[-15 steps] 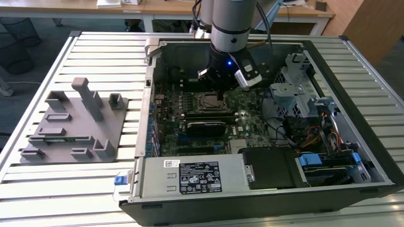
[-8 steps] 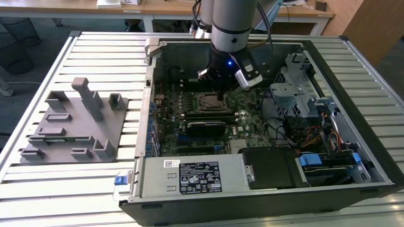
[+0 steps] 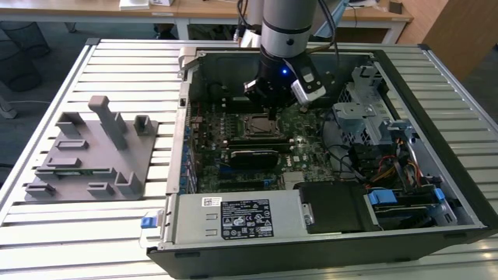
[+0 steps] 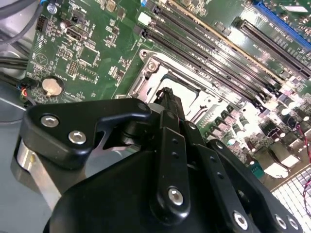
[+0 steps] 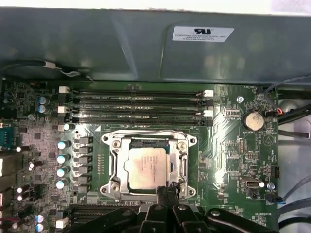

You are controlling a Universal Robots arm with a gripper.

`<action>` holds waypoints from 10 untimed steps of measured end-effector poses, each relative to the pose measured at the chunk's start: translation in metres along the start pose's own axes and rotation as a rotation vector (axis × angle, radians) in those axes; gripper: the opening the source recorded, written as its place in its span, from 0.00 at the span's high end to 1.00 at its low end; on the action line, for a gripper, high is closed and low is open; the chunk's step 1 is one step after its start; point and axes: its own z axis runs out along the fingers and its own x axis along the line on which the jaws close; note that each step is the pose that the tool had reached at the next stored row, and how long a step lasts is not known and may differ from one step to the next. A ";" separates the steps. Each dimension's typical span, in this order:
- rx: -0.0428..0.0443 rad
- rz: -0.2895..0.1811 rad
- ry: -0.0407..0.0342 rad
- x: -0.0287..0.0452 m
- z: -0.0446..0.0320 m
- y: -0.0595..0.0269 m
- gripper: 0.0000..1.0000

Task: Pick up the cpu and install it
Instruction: 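Install the second cpu locking lever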

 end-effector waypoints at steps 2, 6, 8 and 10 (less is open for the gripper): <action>0.0001 0.000 0.0001 0.0000 0.0000 0.0000 0.89; 0.0001 0.000 0.0001 0.0003 0.0003 -0.0003 0.89; 0.0002 0.000 0.0001 0.0007 0.0003 -0.0023 0.89; 0.0002 0.000 0.0002 0.0011 0.0002 -0.0065 0.89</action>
